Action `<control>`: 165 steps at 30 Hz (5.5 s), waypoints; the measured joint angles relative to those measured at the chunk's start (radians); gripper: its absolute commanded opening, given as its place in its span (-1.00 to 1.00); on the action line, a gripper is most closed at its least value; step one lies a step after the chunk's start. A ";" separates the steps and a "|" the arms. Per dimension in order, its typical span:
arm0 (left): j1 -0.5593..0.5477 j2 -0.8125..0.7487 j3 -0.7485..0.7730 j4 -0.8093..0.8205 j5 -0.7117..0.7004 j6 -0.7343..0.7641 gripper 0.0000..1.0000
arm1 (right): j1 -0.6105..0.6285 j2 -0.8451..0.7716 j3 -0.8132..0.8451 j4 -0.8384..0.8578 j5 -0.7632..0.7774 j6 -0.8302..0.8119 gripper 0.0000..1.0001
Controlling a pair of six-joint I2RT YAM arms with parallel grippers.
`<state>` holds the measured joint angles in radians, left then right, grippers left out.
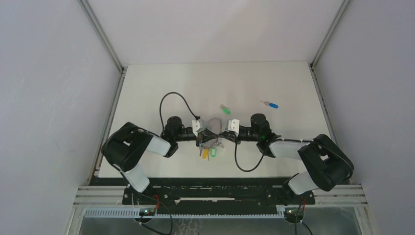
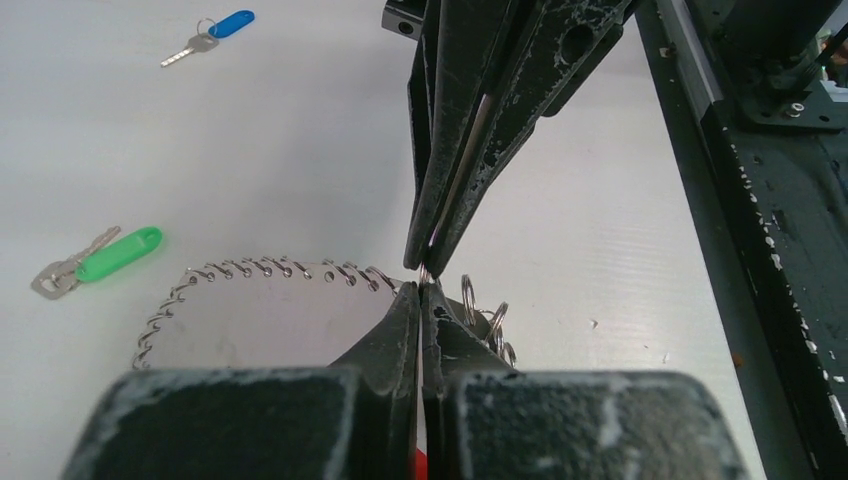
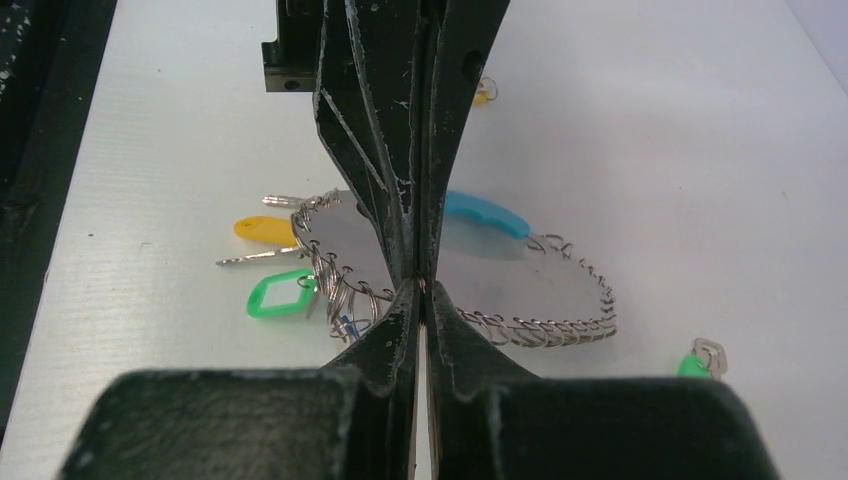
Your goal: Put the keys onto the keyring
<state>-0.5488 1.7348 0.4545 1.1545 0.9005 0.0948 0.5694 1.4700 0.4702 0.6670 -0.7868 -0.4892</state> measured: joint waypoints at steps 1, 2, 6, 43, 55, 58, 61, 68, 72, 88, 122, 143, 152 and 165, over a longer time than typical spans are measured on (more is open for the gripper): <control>-0.002 -0.017 0.000 -0.023 -0.006 0.007 -1.00 | -0.001 -0.007 0.000 -0.007 0.000 -0.003 -0.99; -0.007 -0.050 0.000 -0.076 -0.019 0.022 -1.00 | -0.002 -0.021 0.000 -0.018 0.000 -0.005 -0.93; -0.034 -0.183 0.042 -0.327 -0.094 0.124 -1.00 | -0.009 -0.069 0.000 -0.047 0.001 -0.013 -0.81; -0.185 -0.203 0.766 -1.896 -0.644 0.432 -1.00 | -0.060 0.110 0.006 0.357 -0.113 0.230 -0.51; -0.197 -0.206 0.766 -1.905 -0.647 0.448 -1.00 | -0.018 0.267 0.016 0.671 -0.151 0.392 -0.53; -0.198 -0.206 0.766 -1.903 -0.647 0.449 -0.99 | -0.005 0.280 0.029 0.695 -0.159 0.402 -0.54; -0.200 -0.208 0.766 -1.897 -0.647 0.450 -1.00 | 0.003 0.303 0.040 0.708 -0.162 0.406 -0.54; -0.202 -0.215 0.765 -1.895 -0.646 0.458 -0.99 | 0.009 0.319 0.048 0.728 -0.163 0.422 -0.53; -0.202 -0.230 0.763 -1.895 -0.645 0.459 -1.00 | 0.010 0.319 0.053 0.737 -0.165 0.430 -0.54; -0.204 -0.282 0.727 -1.862 -0.598 0.476 -1.00 | 0.027 0.328 0.061 0.742 -0.146 0.462 -0.66; -0.208 -0.361 0.634 -1.752 -0.585 0.436 -0.78 | 0.032 0.346 0.062 0.753 -0.166 0.499 -1.00; -0.063 -0.714 -0.120 -0.656 -0.465 0.090 -0.35 | 0.019 0.289 0.037 0.717 -0.112 0.572 -1.00; 0.092 -0.637 -0.214 -0.299 -0.247 -0.037 -0.23 | 0.019 0.289 0.027 0.736 -0.116 0.576 -1.00; 0.107 -0.323 -0.217 -0.019 -0.074 -0.098 -0.19 | 0.029 0.326 0.022 0.751 -0.119 0.575 -1.00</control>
<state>-0.4416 1.4120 0.2379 1.1351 0.8268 -0.0036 0.5983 1.7958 0.4919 1.4181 -0.9058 0.0860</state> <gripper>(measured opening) 0.411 0.006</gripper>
